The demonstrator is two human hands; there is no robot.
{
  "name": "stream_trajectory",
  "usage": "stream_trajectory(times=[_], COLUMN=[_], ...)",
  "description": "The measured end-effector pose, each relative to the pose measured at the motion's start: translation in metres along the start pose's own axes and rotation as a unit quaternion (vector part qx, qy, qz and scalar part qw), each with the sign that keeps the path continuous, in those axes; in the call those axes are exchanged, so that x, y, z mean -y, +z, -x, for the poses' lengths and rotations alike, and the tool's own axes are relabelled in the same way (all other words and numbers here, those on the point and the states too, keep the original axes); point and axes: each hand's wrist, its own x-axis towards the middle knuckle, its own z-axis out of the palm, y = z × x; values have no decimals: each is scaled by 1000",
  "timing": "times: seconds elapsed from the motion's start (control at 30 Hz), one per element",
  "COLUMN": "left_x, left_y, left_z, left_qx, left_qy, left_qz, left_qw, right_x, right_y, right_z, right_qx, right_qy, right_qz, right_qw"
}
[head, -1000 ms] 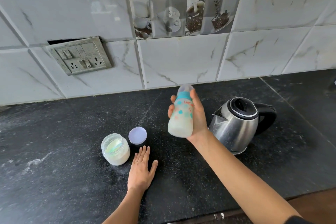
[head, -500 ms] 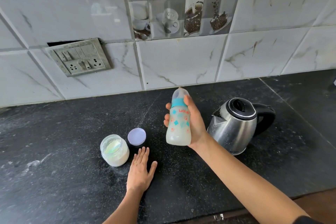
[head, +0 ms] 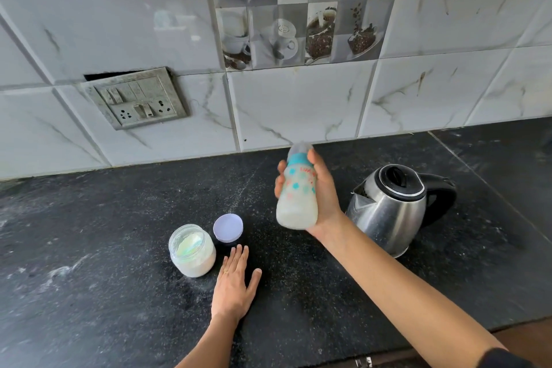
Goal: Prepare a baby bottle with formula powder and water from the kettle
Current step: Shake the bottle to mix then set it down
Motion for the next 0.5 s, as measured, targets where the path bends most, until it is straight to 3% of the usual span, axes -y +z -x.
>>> stream_trajectory(times=[0.1, 0.23, 0.4, 0.5], left_x=[0, -2, -2, -3], left_y=[-2, -3, -4, -5], left_z=[-1, 0, 0, 0], left_qx=[2, 5, 3, 1], left_qy=[-3, -4, -2, -2], left_qz=[-1, -2, -3, -11], left_qw=[1000, 1000, 1000, 1000], right_x=[-9, 5, -7, 5], right_y=[-1, 0, 2, 5], right_z=[5, -5, 7, -5], right_qx=[15, -12, 11, -28], right_qy=[19, 1, 18, -22], right_qz=[53, -61, 45, -63], right_qw=[998, 998, 999, 997])
